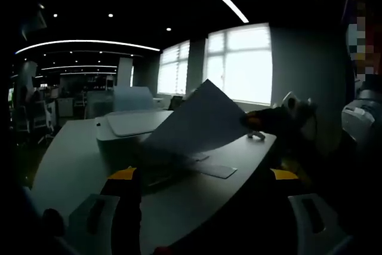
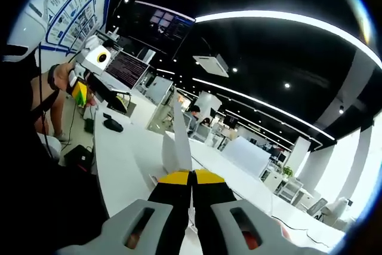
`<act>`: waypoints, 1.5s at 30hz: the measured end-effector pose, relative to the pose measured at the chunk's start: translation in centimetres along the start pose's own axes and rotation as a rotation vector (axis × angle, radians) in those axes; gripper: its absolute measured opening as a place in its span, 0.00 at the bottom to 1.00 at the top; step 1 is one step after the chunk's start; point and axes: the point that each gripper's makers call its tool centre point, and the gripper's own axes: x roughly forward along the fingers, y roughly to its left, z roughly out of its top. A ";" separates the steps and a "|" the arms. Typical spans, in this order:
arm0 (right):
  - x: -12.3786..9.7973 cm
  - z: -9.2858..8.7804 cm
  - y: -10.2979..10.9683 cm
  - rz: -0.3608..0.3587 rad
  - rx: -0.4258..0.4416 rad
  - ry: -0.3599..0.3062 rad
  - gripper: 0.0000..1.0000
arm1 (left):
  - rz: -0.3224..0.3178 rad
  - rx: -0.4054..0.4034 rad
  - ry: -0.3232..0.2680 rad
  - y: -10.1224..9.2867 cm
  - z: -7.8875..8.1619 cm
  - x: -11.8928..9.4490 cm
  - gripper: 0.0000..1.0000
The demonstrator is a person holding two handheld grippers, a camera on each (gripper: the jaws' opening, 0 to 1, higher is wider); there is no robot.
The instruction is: Remove the paper from the printer output slot and place it on top of the printer
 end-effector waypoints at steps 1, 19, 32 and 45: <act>0.0 0.1 0.1 0.003 0.004 -0.004 0.00 | 0.001 0.000 -0.001 0.0 0.0 0.0 0.89; 0.3 1.7 -0.1 0.005 -0.008 -0.032 0.00 | 0.001 0.000 -0.002 0.0 -0.1 -0.1 0.89; -0.1 2.9 -1.5 -0.017 -0.004 -0.056 0.00 | -0.002 -0.001 -0.001 -0.1 -0.1 0.0 0.89; -0.2 4.3 -2.1 -0.024 -0.001 -0.090 0.00 | -0.004 0.003 0.000 -0.2 0.0 -0.1 0.89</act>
